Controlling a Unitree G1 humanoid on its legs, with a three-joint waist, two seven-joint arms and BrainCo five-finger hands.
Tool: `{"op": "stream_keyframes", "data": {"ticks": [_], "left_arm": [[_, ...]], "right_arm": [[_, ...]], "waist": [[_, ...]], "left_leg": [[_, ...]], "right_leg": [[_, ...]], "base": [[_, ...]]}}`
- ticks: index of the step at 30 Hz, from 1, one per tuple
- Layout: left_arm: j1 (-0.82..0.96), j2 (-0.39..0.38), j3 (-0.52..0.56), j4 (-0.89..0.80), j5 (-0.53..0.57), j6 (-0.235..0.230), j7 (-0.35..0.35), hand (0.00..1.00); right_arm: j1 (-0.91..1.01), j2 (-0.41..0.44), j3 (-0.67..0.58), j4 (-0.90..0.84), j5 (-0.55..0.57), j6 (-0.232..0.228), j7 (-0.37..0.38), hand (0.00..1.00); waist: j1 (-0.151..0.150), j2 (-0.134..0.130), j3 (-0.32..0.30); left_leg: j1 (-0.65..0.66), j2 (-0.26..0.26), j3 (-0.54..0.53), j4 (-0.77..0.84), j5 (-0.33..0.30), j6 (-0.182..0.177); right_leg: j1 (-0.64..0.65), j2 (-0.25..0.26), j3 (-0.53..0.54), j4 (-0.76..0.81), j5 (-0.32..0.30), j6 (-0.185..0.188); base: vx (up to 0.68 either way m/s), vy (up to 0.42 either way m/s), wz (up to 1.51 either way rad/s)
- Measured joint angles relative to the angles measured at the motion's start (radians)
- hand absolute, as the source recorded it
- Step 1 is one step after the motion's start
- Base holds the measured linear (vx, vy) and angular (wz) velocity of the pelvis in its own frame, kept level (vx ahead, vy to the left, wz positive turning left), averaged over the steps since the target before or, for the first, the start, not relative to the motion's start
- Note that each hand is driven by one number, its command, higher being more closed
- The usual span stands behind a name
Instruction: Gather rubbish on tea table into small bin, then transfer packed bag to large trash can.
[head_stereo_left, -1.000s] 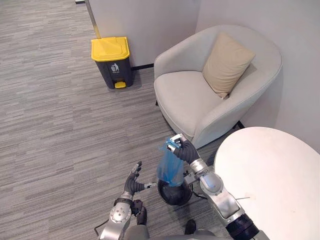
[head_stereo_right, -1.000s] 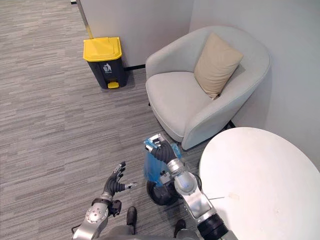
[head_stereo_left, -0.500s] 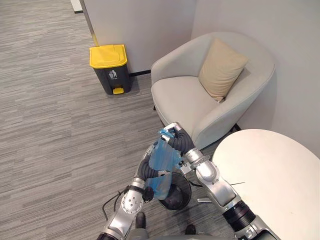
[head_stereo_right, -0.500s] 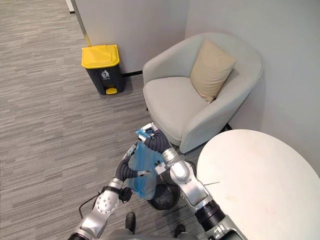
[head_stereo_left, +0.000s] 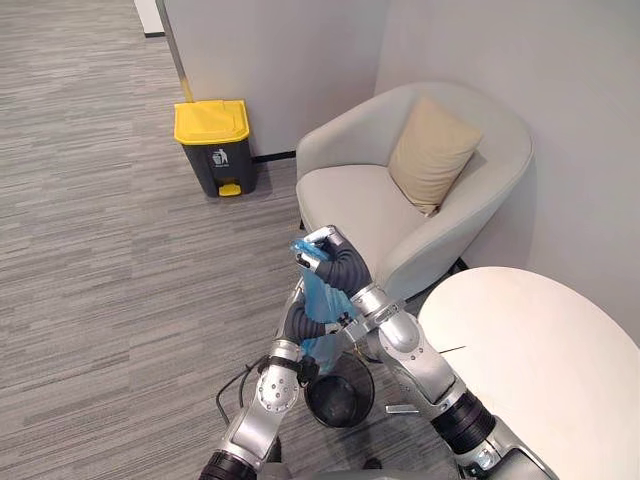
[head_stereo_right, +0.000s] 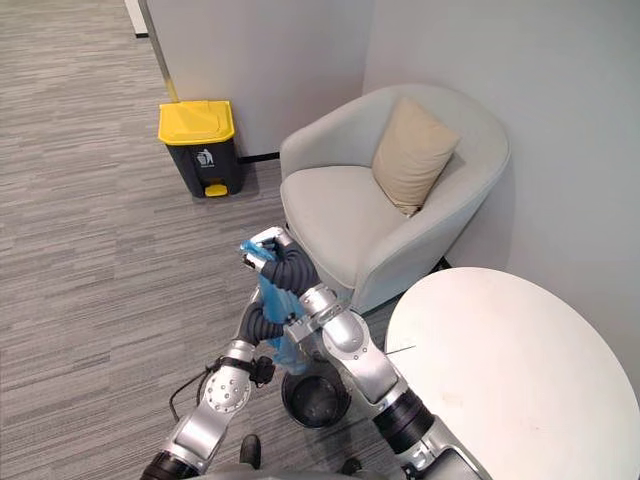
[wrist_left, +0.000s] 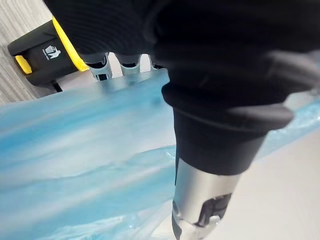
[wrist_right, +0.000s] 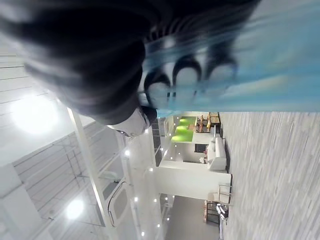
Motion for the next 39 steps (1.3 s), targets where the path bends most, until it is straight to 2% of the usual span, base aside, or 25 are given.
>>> {"op": "stream_keyframes", "data": {"ticks": [4,15,20,25,28,39], "left_arm": [[-0.001,-0.009,-0.001,0.007,0.0,0.012,0.001,0.0],[-0.032,-0.009,0.0,0.087,-0.014,0.009,0.003,0.0],[-0.023,-0.007,0.012,0.271,-0.037,0.014,0.006,0.0],[-0.003,-0.009,0.009,0.373,-0.037,0.015,0.005,0.0],[-0.009,-0.009,-0.002,0.44,-0.037,0.034,0.005,0.0],[-0.064,-0.008,-0.032,0.529,-0.044,0.042,0.045,0.0]], "right_arm": [[-0.039,-0.001,0.033,-0.02,0.05,0.0,0.0,1.0],[-0.062,-0.027,0.029,-0.05,0.056,0.01,-0.013,1.0],[-0.061,-0.051,0.027,-0.049,0.062,0.017,-0.021,1.0],[-0.063,-0.048,0.024,-0.049,0.06,0.012,-0.023,1.0],[-0.065,-0.041,0.024,-0.049,0.051,0.003,-0.028,1.0],[-0.073,-0.017,0.049,-0.049,0.126,0.001,-0.005,1.0]], "waist": [[-0.002,0.001,-0.003],[-0.003,-0.003,-0.024],[-0.003,-0.003,-0.024],[-0.002,-0.004,-0.024],[-0.004,-0.006,-0.025],[-0.004,-0.036,-0.024]], "left_leg": [[0.002,0.0,0.003,-0.002,0.0,0.0],[0.001,0.002,0.003,-0.001,0.0,0.0],[0.0,0.005,0.002,-0.001,0.0,0.0],[0.0,0.005,0.002,-0.001,0.0,0.0],[0.0,0.005,0.002,-0.001,0.0,0.0],[0.004,0.006,0.006,-0.001,0.0,0.0]], "right_leg": [[0.006,0.001,0.001,-0.016,0.006,-0.001],[0.006,0.002,0.004,-0.018,0.008,-0.001],[0.006,0.006,0.004,-0.017,0.008,-0.001],[0.006,0.006,0.004,-0.017,0.008,-0.001],[0.005,0.006,0.004,-0.017,0.008,-0.001],[0.006,0.006,0.009,-0.015,0.008,-0.001]], "base": [[0.0,0.002,-0.02],[0.0,0.0,0.0],[0.0,0.0,0.0],[0.0,0.0,0.0],[0.0,0.0,0.0],[0.0,0.0,0.0]]}}
